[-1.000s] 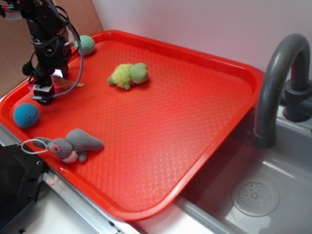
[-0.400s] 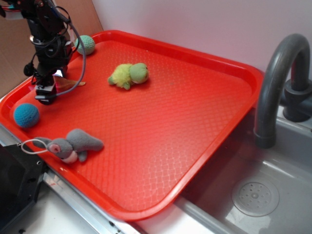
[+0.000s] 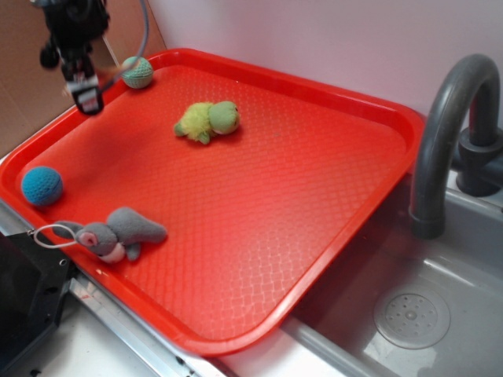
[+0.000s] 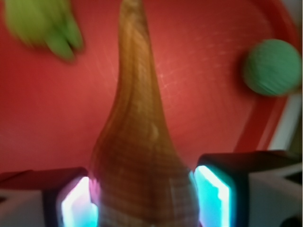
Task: Grab the shell.
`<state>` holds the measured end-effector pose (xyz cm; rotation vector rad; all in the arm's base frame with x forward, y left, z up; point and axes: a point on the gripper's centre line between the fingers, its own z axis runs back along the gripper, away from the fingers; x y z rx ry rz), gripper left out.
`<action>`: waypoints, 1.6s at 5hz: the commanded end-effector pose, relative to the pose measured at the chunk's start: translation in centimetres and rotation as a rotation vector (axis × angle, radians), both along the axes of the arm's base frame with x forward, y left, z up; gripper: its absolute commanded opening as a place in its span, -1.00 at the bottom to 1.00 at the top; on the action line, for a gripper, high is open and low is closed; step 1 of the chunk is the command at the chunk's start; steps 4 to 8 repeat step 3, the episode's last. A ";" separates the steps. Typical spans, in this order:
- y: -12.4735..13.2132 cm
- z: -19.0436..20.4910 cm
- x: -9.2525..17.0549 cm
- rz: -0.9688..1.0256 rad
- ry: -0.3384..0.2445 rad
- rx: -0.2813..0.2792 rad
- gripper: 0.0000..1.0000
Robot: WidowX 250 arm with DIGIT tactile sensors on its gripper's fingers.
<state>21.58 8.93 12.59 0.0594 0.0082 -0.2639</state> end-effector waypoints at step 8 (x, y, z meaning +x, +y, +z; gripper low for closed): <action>-6.5 15.7 -3.0 0.217 -0.116 -0.227 -1.00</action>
